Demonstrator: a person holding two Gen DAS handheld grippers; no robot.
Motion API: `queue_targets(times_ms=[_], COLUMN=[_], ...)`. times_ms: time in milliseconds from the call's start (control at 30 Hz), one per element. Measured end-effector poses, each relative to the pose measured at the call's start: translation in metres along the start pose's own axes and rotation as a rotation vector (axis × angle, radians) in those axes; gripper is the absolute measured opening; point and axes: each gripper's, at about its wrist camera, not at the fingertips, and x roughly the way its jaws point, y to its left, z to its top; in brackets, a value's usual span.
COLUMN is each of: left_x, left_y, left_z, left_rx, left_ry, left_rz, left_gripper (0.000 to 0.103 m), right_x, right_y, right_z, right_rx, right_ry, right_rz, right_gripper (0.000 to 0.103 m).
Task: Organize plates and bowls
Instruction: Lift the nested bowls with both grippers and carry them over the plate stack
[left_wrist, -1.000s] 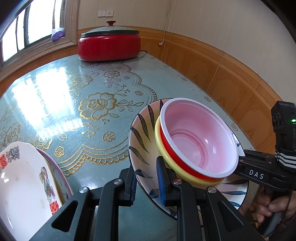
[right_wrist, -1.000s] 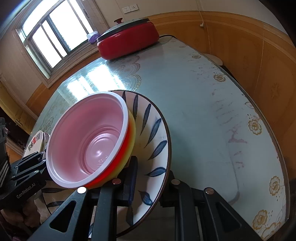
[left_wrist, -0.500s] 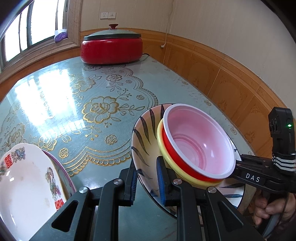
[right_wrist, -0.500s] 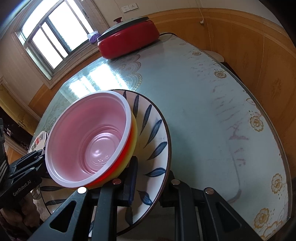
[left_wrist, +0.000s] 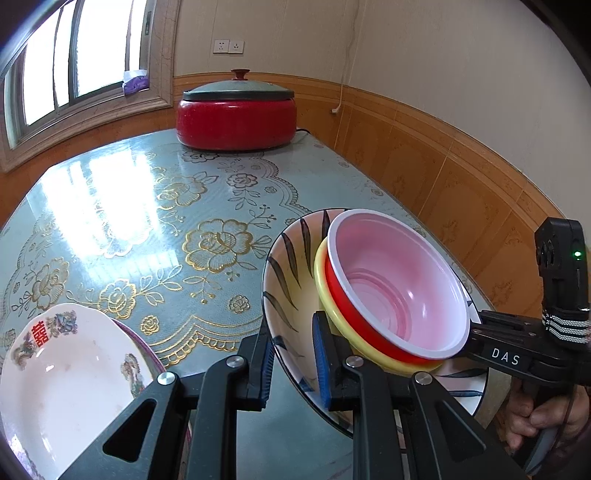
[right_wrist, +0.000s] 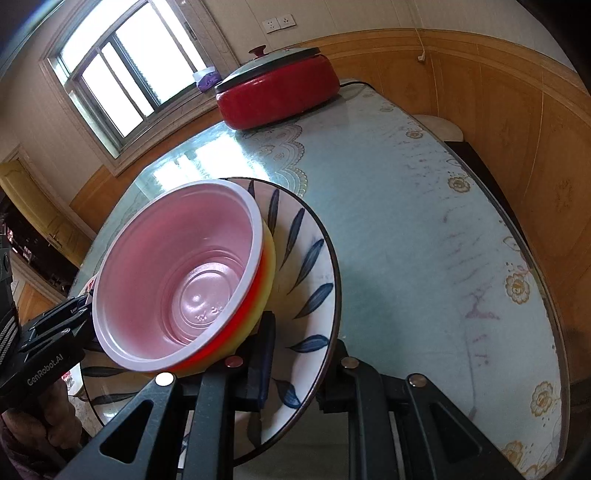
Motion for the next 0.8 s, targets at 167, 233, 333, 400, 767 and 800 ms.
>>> queue_targets(times_ms=[167, 233, 333, 400, 767, 800], left_x=[-0.008, -0.011, -0.017, -0.022, -0.051, -0.055], left_y=[0.005, 0.007, 0.01, 0.013, 0.057, 0.063], left_z=[0.002, 0.004, 0.005, 0.006, 0.007, 0.006], left_rx=[-0.02, -0.03, -0.043, -0.045, -0.055, -0.054], left_ry=[-0.016, -0.023, -0.027, -0.034, -0.077, -0.08], left_rz=[0.02, 0.028, 0.047, 0.058, 0.058, 0.058], left_gripper=[0.019, 0.019, 0.019, 0.019, 0.019, 0.019], right_x=[0.0, 0.0, 0.001, 0.001, -0.001, -0.001], right_y=[0.008, 0.011, 0.016, 0.021, 0.073, 0.08], right_z=[0.006, 0.008, 0.011, 0.014, 0.014, 0.013], right_rx=[-0.03, -0.039, -0.051, -0.064, -0.073, -0.075], right_ry=[-0.001, 0.001, 0.01, 0.01, -0.019, -0.021], right_rz=[0.015, 0.025, 0.042, 0.05, 0.051, 0.049], right_gripper=[0.017, 0.017, 0.017, 0.017, 0.016, 0.016])
